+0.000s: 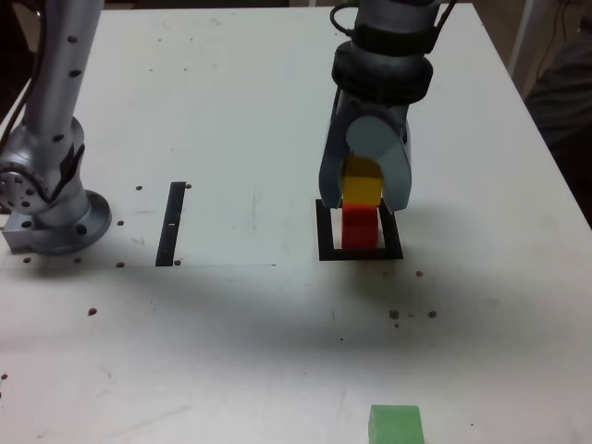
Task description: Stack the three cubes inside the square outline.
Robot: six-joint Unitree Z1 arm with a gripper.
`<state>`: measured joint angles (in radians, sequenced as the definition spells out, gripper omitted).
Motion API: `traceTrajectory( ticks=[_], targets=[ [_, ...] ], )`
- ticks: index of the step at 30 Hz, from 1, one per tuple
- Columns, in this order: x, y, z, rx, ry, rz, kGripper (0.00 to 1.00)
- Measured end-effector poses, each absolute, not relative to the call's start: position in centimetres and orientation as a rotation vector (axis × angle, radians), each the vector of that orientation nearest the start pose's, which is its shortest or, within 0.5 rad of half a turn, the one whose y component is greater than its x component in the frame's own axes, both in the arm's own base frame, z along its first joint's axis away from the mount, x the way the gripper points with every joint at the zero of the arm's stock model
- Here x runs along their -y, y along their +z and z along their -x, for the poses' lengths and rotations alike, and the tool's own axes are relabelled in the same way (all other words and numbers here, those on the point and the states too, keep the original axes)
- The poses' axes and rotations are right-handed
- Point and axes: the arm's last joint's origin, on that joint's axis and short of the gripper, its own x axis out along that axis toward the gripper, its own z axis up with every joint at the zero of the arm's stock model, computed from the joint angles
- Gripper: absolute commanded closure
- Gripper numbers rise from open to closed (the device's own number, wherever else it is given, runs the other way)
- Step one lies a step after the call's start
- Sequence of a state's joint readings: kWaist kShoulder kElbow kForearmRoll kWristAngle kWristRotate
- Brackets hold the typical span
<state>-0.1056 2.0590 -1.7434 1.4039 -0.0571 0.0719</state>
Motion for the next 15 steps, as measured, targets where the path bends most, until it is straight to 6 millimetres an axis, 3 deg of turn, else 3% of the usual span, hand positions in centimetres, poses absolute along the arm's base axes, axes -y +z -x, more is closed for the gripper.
traceTrajectory(
  ticks=[15],
  targets=[
    [3.9,26.2,-37.6,-1.743,-0.223,-0.075,0.76]
  ],
)
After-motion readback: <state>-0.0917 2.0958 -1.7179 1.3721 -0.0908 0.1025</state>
